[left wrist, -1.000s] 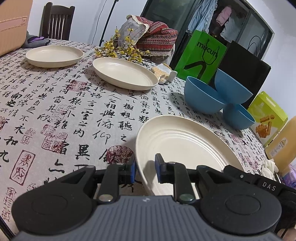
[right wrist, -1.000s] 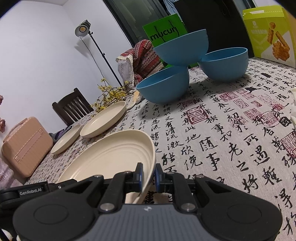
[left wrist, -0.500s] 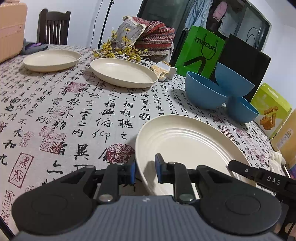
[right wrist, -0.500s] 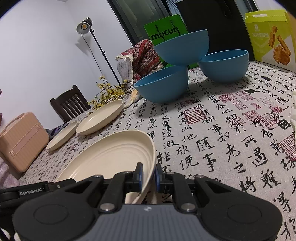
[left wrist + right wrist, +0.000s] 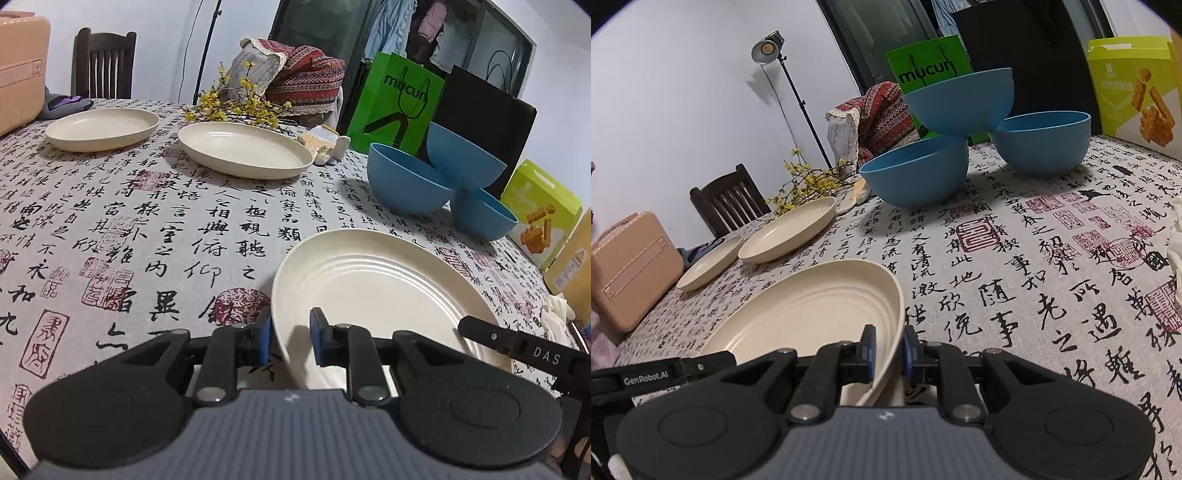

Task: Organize plates and bowls
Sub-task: 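Lower the cream plate onto the table and open both grippers, then move both open grippers back toward the remaining cream plates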

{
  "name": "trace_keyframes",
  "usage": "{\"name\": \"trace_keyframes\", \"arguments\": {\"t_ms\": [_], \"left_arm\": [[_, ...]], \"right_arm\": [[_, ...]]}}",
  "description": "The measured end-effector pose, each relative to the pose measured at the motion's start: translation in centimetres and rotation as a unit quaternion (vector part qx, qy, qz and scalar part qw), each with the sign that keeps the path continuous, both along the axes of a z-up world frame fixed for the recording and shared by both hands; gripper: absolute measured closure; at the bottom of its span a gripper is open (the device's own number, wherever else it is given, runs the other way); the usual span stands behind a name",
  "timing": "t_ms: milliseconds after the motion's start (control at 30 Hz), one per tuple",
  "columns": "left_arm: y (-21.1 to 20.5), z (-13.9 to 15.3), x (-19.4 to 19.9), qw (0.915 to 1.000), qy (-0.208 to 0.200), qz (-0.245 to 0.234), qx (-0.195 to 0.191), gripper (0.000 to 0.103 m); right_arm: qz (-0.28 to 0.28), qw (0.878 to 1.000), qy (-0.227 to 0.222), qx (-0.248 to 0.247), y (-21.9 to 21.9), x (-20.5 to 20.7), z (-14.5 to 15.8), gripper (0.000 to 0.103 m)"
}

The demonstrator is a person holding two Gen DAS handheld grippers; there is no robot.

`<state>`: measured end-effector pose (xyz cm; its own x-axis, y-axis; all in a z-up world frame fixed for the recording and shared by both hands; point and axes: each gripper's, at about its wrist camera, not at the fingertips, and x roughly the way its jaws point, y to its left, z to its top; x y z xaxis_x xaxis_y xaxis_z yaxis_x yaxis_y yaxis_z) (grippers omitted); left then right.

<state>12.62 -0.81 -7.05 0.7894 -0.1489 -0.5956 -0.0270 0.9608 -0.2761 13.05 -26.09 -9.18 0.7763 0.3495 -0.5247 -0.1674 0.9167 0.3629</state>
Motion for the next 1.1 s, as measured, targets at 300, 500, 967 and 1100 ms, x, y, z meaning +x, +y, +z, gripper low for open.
{"name": "trace_keyframes", "arguments": {"t_ms": [300, 500, 967, 1100], "left_arm": [[0.9, 0.4, -0.5, 0.9998, -0.012, 0.012, -0.005, 0.059], [1.5, 1.2, -1.1, 0.9993, -0.032, 0.019, 0.001, 0.038], [4.1, 3.2, -2.4, 0.9967, -0.072, 0.038, -0.002, 0.000], [4.8, 3.4, -2.6, 0.9963, -0.072, 0.046, 0.001, 0.000]], "right_arm": [[0.010, 1.000, -0.013, 0.000, 0.1, -0.2, 0.6, 0.059], [0.013, 1.000, -0.023, 0.000, 0.2, -0.4, 1.0, 0.044], [0.018, 0.999, -0.048, -0.011, 1.0, -0.7, 2.4, 0.000], [0.020, 0.998, -0.053, -0.015, 1.3, -0.7, 2.8, 0.000]]}}
